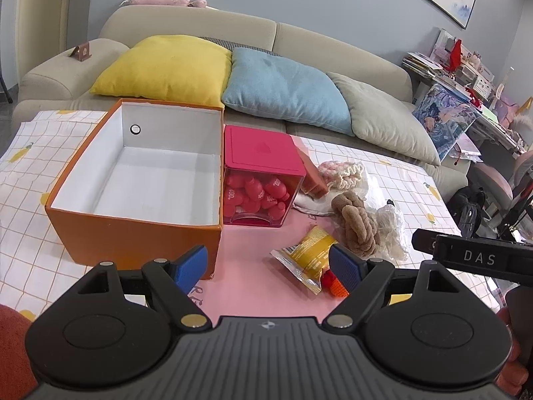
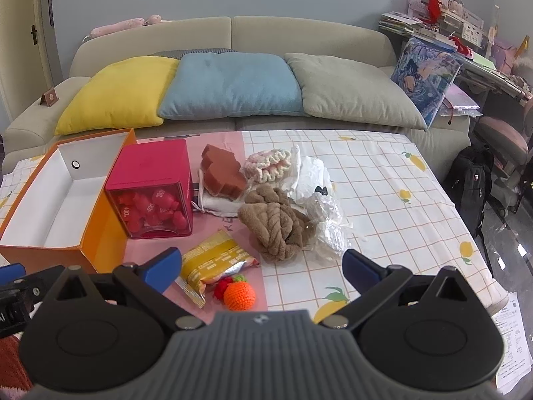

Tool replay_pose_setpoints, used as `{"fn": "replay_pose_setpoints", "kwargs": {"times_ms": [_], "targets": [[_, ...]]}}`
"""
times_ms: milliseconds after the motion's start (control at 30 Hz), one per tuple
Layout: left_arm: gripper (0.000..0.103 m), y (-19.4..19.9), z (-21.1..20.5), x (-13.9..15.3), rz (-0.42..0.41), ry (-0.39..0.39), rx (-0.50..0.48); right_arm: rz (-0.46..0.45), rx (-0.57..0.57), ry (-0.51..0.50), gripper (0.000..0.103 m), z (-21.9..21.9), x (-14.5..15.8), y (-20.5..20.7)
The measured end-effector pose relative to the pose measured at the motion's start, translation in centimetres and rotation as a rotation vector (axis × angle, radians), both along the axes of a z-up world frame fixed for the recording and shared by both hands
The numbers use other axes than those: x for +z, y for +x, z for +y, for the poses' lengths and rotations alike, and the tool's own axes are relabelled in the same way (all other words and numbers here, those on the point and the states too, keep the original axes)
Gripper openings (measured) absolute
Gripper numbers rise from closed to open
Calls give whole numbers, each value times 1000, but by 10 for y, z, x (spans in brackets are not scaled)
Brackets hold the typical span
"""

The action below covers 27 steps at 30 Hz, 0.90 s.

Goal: Organize soft objects
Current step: 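Move both tools toward the yellow snack packet and orange knitted fruit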

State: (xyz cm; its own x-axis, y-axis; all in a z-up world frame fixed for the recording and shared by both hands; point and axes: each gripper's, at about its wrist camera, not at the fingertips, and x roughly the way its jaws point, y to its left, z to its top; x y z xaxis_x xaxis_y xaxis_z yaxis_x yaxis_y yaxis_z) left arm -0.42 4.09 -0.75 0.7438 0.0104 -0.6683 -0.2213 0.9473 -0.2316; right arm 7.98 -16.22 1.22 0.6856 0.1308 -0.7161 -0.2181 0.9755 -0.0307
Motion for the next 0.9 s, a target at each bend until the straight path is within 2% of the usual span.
{"fn": "replay_pose_setpoints", "kwargs": {"times_ms": [900], "targets": [[97,6,-4,-6,22,-8,-24,18,0,-10,100,-1,-7,3]]}}
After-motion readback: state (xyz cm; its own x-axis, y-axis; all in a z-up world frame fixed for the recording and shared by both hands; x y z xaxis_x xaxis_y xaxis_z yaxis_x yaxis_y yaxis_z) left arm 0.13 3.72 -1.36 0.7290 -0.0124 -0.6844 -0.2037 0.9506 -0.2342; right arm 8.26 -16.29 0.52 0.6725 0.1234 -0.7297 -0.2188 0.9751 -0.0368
